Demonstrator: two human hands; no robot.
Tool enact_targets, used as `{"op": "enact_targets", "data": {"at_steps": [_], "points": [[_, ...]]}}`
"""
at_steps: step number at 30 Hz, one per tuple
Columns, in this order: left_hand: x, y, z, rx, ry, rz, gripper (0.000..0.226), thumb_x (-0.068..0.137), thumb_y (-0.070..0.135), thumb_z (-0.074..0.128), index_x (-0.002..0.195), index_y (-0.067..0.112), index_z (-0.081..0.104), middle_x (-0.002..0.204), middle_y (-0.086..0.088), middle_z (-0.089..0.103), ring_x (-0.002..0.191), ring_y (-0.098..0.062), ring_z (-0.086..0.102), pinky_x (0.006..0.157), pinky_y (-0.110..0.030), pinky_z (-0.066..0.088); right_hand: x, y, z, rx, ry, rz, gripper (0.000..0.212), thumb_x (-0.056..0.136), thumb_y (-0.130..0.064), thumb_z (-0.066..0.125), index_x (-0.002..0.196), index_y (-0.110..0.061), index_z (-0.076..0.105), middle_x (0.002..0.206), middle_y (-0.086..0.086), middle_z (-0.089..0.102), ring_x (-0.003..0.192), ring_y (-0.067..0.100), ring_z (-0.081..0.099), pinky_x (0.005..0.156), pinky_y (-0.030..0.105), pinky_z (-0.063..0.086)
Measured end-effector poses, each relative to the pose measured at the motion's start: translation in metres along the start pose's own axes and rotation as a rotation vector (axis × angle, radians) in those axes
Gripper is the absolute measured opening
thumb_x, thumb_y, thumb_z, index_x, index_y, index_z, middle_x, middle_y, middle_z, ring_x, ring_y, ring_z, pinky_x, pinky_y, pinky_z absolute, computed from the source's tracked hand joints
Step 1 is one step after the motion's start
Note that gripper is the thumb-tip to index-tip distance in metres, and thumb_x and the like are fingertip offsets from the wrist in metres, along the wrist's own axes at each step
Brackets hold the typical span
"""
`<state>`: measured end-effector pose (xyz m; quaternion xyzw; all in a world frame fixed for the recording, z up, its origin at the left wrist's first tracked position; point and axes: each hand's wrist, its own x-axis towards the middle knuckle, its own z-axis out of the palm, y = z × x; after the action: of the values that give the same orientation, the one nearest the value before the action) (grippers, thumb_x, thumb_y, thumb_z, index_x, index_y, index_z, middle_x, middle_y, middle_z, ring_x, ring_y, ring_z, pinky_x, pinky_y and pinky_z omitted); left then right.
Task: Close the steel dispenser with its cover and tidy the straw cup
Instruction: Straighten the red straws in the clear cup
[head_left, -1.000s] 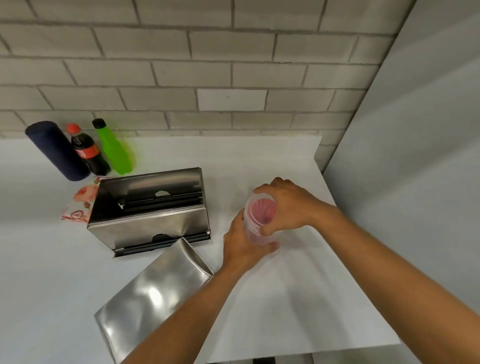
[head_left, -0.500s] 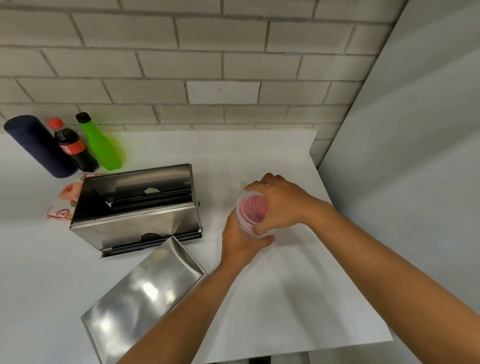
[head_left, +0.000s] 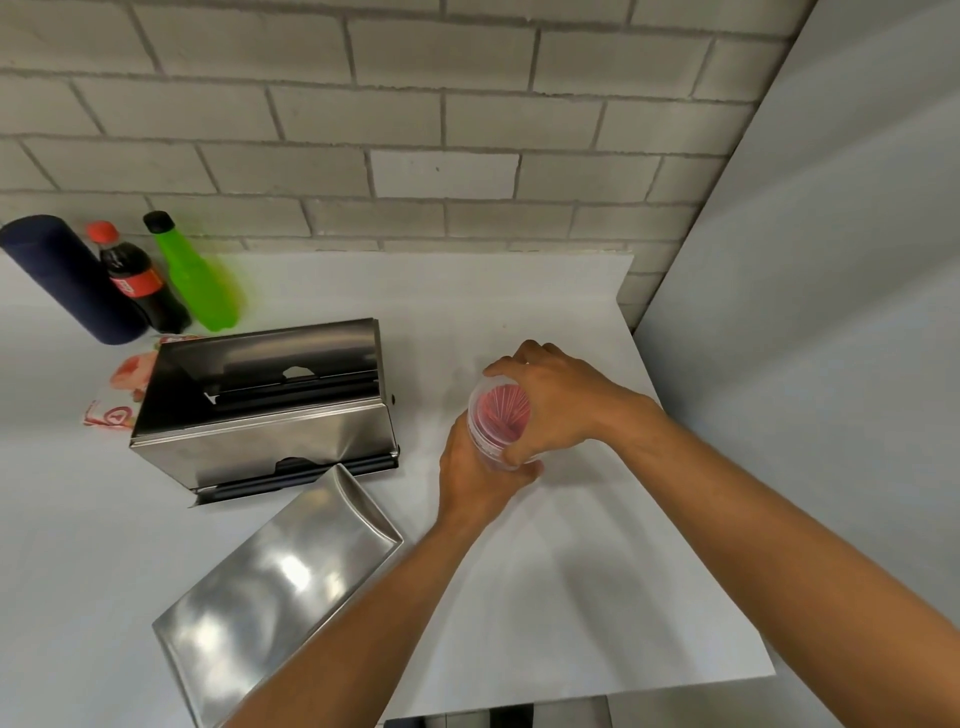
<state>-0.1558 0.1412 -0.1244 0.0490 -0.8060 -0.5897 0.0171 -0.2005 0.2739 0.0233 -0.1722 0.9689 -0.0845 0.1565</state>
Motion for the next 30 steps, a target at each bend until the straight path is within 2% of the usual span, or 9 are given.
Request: {"op": "enact_targets", "data": {"at_steps": [2,6,14,20,24,30], "points": [[-0.0003,-0.0002,0.0001,-0.001,0.000,0.005,0.091,0.041,0.052,0.099,0.118,0.058,0.050,0.114,0.018,0.069,0.102,-0.003,0.069,0.084,-0.030,0.063,0.0005,0.0008,0.0002,0.001,0.002,0.002,0.116,0.049,-0.060,0.088,0.150,-0.038,0.035,0.137,-0.004,0.043,0.125,0.021,0.042,0.086,0.035,0.050],[-0.0003,0.0005,0.0006,-0.006,-0.003,0.007,0.099,0.043,0.053,0.099,0.130,0.041,0.054,0.117,0.016,0.068,0.104,-0.006,0.068,0.086,-0.032,0.064,0.0008,0.0016,0.0017,0.010,0.004,0.005,0.117,0.049,-0.061,0.087,0.150,-0.038,0.035,0.137,-0.004,0.043,0.125,0.021,0.042,0.087,0.035,0.049],[-0.0015,0.0024,-0.0009,-0.006,-0.006,0.001,0.094,0.044,0.051,0.100,0.125,0.047,0.052,0.116,0.017,0.068,0.103,-0.005,0.068,0.086,-0.032,0.064,0.0005,0.0010,0.0029,-0.008,0.007,0.016,0.115,0.051,-0.065,0.084,0.151,-0.037,0.034,0.140,-0.003,0.044,0.127,0.022,0.044,0.085,0.034,0.048],[-0.0012,0.0032,-0.0013,0.003,-0.014,0.010,0.101,0.045,0.050,0.101,0.133,0.036,0.054,0.119,0.014,0.068,0.106,-0.009,0.069,0.088,-0.030,0.063,0.0001,-0.0030,-0.0002,-0.024,-0.088,0.030,0.129,0.046,-0.059,0.090,0.155,-0.037,0.025,0.142,0.000,0.041,0.130,0.024,0.041,0.093,0.040,0.051],[-0.0016,0.0045,-0.0014,0.008,-0.016,0.012,0.100,0.047,0.048,0.100,0.134,0.035,0.054,0.120,0.013,0.068,0.107,-0.010,0.069,0.087,-0.027,0.062,0.0020,-0.0053,0.0004,-0.028,-0.103,0.022,0.128,0.049,-0.053,0.093,0.156,-0.037,0.024,0.142,0.002,0.041,0.131,0.025,0.041,0.095,0.041,0.052],[-0.0018,0.0038,-0.0016,0.008,-0.024,0.011,0.101,0.048,0.051,0.100,0.136,0.033,0.054,0.122,0.012,0.068,0.109,-0.011,0.068,0.088,-0.027,0.062,0.0042,-0.0042,0.0022,-0.018,-0.090,0.029,0.127,0.045,-0.054,0.091,0.154,-0.037,0.027,0.138,0.001,0.041,0.128,0.024,0.042,0.091,0.039,0.053]]}}
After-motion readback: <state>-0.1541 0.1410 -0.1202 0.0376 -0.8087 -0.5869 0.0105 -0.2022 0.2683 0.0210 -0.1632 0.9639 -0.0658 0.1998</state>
